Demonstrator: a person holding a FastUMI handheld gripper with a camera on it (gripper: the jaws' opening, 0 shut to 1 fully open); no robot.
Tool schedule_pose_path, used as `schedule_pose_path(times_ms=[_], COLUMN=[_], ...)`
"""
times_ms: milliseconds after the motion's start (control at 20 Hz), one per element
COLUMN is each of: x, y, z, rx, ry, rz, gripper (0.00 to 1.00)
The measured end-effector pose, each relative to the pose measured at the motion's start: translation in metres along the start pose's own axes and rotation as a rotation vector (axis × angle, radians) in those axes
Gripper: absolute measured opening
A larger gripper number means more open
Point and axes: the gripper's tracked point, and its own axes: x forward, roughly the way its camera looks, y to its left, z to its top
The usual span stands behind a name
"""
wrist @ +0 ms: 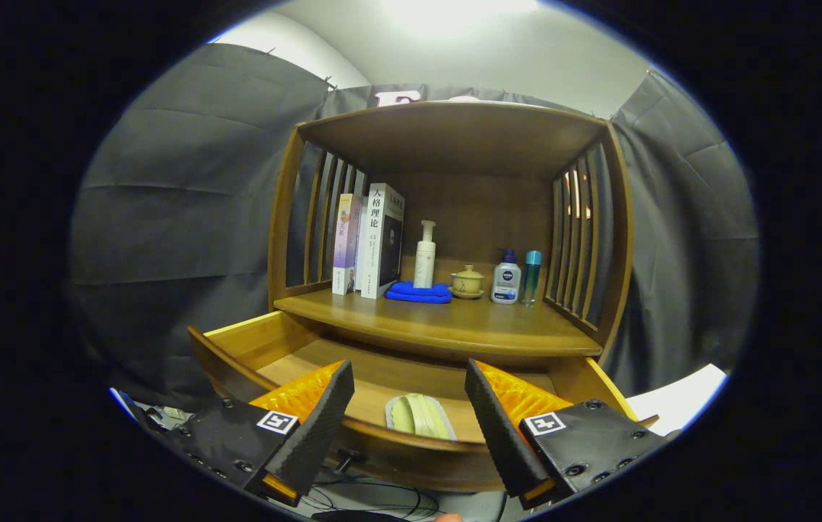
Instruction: Pull open the drawer, take out the items inside it, and place them on the countertop above the cabinet.
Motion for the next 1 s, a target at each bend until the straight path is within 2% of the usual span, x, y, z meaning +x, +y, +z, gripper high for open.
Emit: schedule_pose_path(times_ms=[300,500,1000], x=[0.046,0.069,0.086], y=[-0.011,-0.019,-0.007], z=[-0.001,-0.020,-0.079], rx=[-0.002,0.074,0.120], ry=[0.194,0.357,0.675], rz=[0.065,0.094,0.196], gripper=[0.98,0.98,0.96])
